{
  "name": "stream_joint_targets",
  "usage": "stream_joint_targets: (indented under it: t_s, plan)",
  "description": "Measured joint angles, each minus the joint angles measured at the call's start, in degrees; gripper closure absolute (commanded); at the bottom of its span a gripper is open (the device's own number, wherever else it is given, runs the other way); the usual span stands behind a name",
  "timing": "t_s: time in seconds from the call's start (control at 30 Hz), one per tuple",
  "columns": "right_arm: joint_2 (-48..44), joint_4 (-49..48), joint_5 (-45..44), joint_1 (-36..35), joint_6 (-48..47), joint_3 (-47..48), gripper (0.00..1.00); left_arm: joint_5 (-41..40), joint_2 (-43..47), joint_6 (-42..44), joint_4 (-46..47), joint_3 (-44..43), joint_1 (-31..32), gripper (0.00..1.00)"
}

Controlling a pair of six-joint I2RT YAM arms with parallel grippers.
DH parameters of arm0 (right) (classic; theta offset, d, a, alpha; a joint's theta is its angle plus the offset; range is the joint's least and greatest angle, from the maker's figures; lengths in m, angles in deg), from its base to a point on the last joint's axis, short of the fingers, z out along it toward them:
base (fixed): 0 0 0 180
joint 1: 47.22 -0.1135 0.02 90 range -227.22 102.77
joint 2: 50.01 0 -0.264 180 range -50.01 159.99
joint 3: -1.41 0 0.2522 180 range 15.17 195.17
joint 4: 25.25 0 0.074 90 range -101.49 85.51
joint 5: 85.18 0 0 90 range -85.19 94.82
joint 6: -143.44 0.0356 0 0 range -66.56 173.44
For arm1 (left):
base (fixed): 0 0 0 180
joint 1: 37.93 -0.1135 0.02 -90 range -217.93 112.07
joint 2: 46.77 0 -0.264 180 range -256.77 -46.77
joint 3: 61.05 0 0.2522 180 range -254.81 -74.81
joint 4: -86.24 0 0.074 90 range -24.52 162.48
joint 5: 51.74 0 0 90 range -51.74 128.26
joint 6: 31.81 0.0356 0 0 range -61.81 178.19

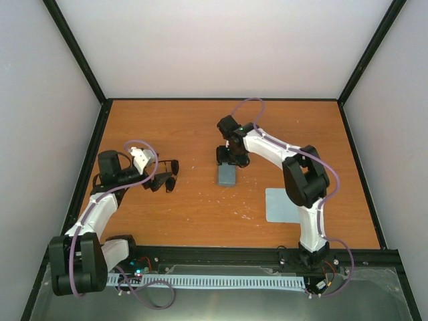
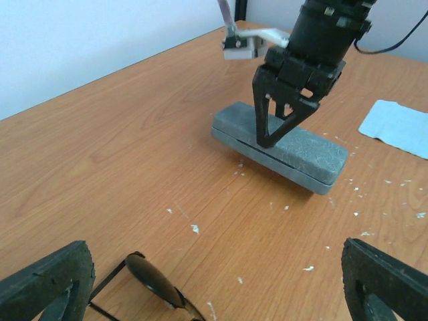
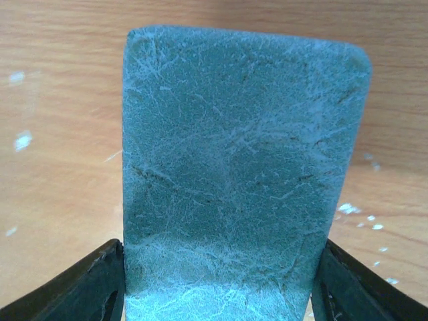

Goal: Organize the sunglasses
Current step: Pick up the sunglasses case at the center of the board.

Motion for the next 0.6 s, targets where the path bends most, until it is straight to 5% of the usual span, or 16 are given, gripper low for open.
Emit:
stream_joint_targets:
  t_s: [0.3,0.6]
  plan:
    - [-19.54,-24.15,18.91,-0.07,-5.75,-20.76,0.91,4.7,-3.58,-2.03,-1.16,-0.85,3.1,0.0]
    - [-20.96,-41.55,34.25,-1.38,-6.16,-26.14,0.95,6.71,-7.39,-6.16,-0.98,-4.81,8.35,0.01]
